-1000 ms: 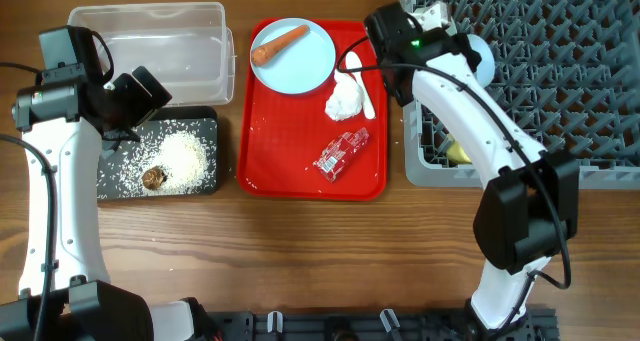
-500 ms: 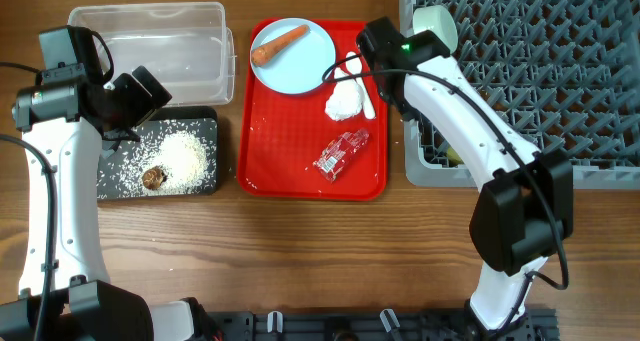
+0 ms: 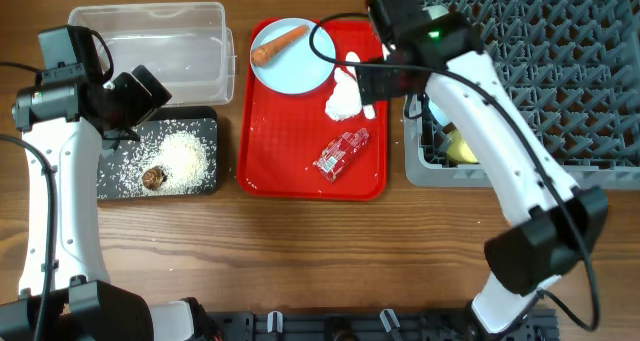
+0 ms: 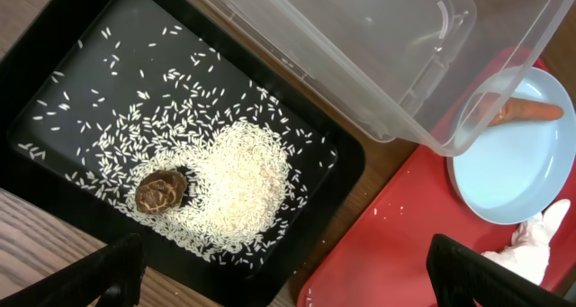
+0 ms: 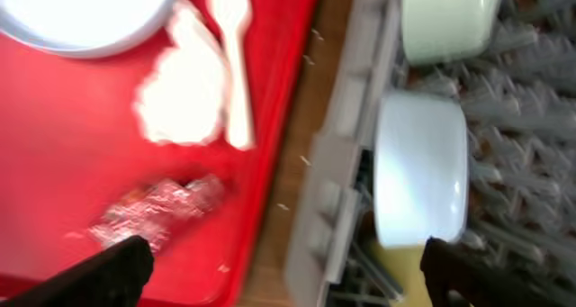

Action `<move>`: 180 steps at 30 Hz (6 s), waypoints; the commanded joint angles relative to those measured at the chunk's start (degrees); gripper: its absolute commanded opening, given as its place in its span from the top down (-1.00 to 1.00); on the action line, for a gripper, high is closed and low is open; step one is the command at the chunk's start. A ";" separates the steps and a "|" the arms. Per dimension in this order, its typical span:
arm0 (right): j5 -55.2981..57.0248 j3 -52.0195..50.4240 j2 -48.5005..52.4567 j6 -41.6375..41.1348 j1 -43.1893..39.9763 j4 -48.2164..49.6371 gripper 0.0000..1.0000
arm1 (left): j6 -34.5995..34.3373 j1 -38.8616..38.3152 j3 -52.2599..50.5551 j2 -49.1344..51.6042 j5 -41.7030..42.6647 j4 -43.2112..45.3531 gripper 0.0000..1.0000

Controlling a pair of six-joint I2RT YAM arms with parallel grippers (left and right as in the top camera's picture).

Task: Sort waste into correct bins and load items into the dishwasher rack
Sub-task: 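Grasp the white tissue on the red tray with the left gripper, then drop the tissue into the clear plastic bin with the left gripper, then reach the left gripper to the red wrapper and grasp it, then drop the red wrapper into the clear plastic bin with the left gripper, then grasp the carrot on the blue plate with the left gripper, then place the carrot onto the black rice tray with the left gripper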

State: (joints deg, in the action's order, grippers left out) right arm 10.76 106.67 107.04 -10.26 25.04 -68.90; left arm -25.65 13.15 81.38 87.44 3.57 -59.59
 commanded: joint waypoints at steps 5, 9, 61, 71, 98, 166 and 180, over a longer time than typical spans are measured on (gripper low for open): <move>-12.33 1.09 -1.31 2.80 0.13 5.70 -1.00 | 3.56 -1.92 0.28 0.44 6.95 0.87 -1.00; -15.50 0.96 -1.31 2.69 0.13 8.79 -0.99 | 10.51 -10.58 0.28 0.44 6.32 2.75 -1.00; -24.39 0.46 -8.68 2.80 -24.15 -2.69 -0.92 | 24.79 -27.56 21.05 21.33 -14.08 21.64 0.92; -23.71 0.46 -8.68 4.26 -24.15 -3.69 -0.91 | 17.29 -10.84 21.00 31.71 -9.81 25.55 -0.99; -23.74 0.46 -8.68 5.79 -24.15 -4.98 -0.91 | 32.96 -53.07 12.33 39.26 -6.82 5.35 -0.77; -23.76 0.46 -8.63 6.23 -24.15 -5.68 -0.92 | 36.30 -29.24 38.95 57.57 -4.07 11.34 0.51; -23.82 0.46 -8.63 6.12 -24.15 -5.38 -0.92 | 24.68 -31.01 38.97 27.93 -6.05 -8.72 0.81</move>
State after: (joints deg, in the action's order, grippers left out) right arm -12.88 107.00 98.78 -4.82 0.71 -74.50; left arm 1.69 -18.31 119.50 127.02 -0.95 -63.59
